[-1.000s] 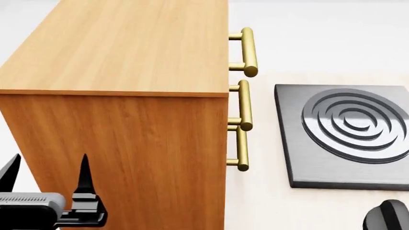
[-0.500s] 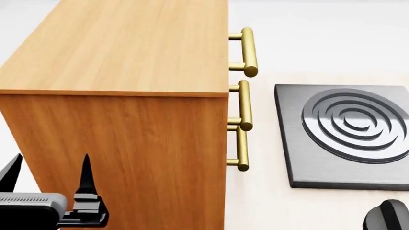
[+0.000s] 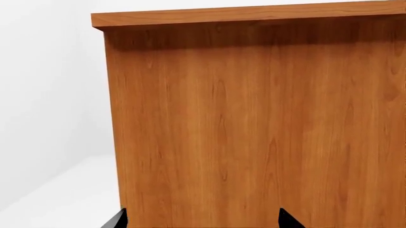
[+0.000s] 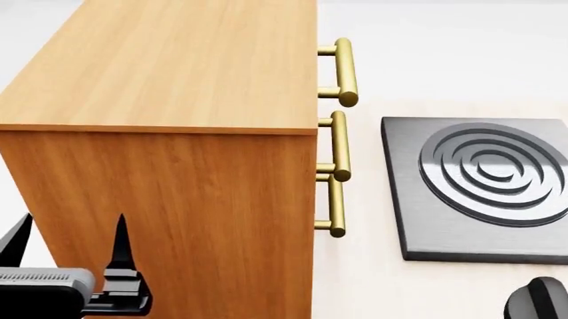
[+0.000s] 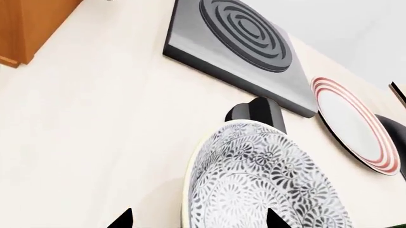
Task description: Put the bowl on the top of the cabinet.
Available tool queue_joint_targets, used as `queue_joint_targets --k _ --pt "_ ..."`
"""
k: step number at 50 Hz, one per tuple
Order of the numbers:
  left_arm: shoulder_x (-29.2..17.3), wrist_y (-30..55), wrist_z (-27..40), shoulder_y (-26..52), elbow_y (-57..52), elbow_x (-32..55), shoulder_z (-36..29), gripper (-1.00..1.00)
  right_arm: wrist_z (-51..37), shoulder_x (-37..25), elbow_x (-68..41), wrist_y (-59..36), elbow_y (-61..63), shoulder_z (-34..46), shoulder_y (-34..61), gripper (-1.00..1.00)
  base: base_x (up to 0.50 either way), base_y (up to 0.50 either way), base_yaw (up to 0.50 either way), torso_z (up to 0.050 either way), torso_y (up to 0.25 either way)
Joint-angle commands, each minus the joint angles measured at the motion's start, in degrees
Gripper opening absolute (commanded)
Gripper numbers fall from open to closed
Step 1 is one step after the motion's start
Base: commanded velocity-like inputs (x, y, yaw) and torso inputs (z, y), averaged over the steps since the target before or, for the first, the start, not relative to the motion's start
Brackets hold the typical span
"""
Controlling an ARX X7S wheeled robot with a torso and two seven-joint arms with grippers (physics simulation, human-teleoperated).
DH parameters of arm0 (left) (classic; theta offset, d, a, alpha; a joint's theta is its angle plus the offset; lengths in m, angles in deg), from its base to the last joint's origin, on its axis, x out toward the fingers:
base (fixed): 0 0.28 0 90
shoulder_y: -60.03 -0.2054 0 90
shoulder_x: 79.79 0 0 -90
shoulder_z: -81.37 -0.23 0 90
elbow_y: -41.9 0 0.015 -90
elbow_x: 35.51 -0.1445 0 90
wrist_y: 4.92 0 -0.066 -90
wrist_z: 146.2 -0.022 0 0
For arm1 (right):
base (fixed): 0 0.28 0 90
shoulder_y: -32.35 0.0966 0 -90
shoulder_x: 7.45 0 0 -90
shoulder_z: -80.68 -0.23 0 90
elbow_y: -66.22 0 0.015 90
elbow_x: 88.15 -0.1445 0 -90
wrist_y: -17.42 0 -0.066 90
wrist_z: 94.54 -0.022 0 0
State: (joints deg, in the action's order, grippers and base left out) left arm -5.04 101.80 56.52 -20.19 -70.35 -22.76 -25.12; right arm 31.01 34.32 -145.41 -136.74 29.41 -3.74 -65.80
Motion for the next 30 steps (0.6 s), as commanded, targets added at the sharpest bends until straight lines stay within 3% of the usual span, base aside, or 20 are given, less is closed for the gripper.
queue_joint_targets --k 1,30 --pt "-0.1 -0.4 0.2 0.1 0.5 0.1 -0.4 1.0 1.0 -0.2 1.4 1.6 -1.2 0.7 -0.7 1.0 0.0 0.0 0.0 0.0 0.0" --pt "-0.6 -0.1 0.8 0.3 0.1 0.6 -1.0 1.0 2.8 -0.2 4.0 4.4 -4.2 2.4 -1.2 1.0 0.0 0.0 0.0 0.0 0.0"
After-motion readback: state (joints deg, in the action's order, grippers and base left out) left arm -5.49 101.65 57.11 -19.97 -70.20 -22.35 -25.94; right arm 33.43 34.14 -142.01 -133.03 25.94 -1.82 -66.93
